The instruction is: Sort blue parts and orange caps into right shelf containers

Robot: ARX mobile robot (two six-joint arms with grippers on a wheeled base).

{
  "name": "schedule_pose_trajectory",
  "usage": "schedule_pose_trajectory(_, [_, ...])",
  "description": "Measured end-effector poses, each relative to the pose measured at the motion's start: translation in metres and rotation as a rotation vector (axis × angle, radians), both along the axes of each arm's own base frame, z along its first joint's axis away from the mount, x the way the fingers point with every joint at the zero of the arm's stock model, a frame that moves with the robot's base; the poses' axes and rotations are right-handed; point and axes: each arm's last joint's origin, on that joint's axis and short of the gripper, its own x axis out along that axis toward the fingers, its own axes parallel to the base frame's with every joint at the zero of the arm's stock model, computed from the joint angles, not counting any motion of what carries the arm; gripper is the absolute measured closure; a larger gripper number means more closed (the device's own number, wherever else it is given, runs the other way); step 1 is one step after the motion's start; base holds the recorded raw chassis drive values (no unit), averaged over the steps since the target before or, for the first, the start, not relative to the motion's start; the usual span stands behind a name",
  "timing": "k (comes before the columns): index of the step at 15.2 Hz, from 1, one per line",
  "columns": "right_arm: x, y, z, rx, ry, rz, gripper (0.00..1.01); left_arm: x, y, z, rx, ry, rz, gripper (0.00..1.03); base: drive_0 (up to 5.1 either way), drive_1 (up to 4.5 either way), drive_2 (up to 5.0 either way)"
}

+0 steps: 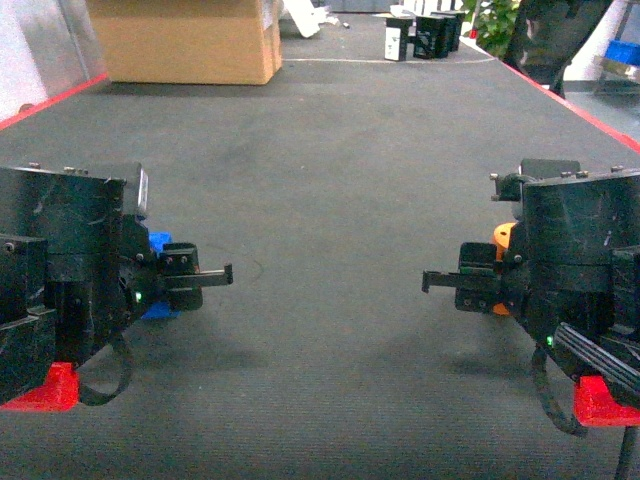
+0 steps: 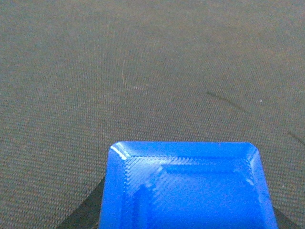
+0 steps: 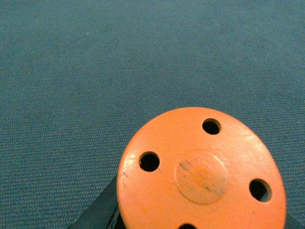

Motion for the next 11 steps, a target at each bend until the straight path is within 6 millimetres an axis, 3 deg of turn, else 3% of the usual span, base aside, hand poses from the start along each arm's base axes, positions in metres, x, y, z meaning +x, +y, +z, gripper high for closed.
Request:
schedule_pose_trajectory(2, [-0.016, -0.001, 0.012, -0.016, -0.041, 0.011, 0.57, -0.01, 0.002, 0.009, 0.005, -0.059, 0.026, 0.61, 0.0, 0.0, 0.0])
schedule_pose_trajectory(5, [-0.055, -0.005, 0.057, -0.021, -0.202, 0.002, 0.57, -0.043, 0.006, 0.057, -0.03, -0.265, 0.076, 0.61, 0.0, 0.0, 0.0])
schedule_pose_trajectory(7, [-0.097, -0.013, 0.078, -0.054, -0.237, -0.009, 0.57, -0.083, 0.009, 0.09, -0.029, -0.377, 0.109, 0.61, 0.0, 0.0, 0.0])
schedule_pose_trajectory(10, [-0.166, -0.027, 0.111, -0.142, -0.282, -0.048, 0.57, -0.154, 0.016, 0.115, 0.029, -0.415, 0.156, 0.61, 0.0, 0.0, 0.0])
schedule_pose_trajectory(11, [-0.182, -0.03, 0.126, -0.134, -0.343, -0.07, 0.57, -0.168, 0.02, 0.127, 0.032, -0.445, 0.147, 0.61, 0.0, 0.0, 0.0])
